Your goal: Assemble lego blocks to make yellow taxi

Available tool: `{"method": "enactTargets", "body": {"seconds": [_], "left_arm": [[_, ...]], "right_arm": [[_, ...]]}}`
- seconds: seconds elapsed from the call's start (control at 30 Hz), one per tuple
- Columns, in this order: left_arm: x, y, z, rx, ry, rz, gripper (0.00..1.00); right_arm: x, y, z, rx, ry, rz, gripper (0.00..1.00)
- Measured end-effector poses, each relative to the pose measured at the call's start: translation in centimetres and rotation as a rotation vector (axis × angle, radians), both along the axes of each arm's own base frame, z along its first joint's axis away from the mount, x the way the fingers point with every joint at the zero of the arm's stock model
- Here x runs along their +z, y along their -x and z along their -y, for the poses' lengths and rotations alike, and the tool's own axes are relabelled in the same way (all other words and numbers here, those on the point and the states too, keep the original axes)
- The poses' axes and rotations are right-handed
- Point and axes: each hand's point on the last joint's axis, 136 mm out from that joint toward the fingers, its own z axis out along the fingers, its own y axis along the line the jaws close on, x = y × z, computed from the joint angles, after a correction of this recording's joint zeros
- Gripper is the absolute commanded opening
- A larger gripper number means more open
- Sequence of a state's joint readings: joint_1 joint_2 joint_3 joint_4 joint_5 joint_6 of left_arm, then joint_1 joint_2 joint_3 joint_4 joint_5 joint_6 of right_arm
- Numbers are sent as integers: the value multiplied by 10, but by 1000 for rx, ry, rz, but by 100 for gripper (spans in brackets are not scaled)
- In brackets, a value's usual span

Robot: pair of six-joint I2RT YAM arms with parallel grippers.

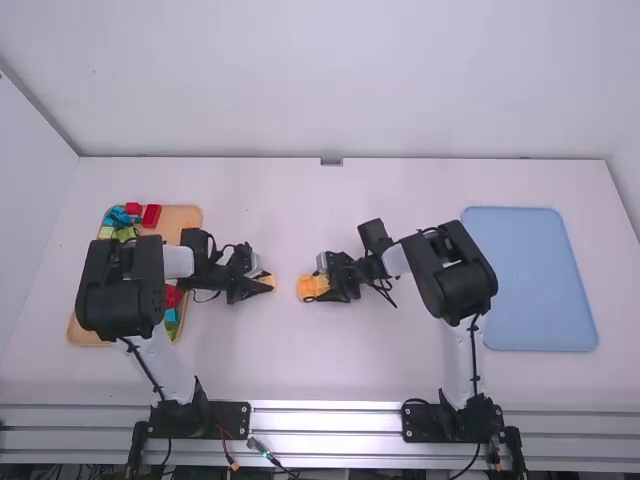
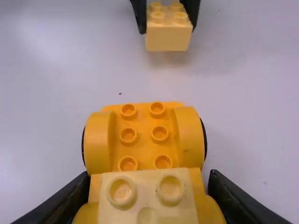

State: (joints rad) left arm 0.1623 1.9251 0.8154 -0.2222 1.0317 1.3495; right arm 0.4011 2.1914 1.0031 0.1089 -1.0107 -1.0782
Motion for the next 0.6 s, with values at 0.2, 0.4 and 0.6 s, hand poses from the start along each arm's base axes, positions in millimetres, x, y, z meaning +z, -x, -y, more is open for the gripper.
{"method": "enactTargets", "body": {"seconds": [0.2, 0.4, 0.6], "left_arm": [[7, -7, 12, -16, 5, -10, 2], [12, -4, 31, -56, -44, 0, 2], [29, -11, 57, -91, -130, 87, 2]], "right_arm": [[0, -11, -2, -62, 19, -24, 54], [0, -14, -2, -88, 30, -56, 53], [0, -19, -3, -110, 21, -32, 51]]}}
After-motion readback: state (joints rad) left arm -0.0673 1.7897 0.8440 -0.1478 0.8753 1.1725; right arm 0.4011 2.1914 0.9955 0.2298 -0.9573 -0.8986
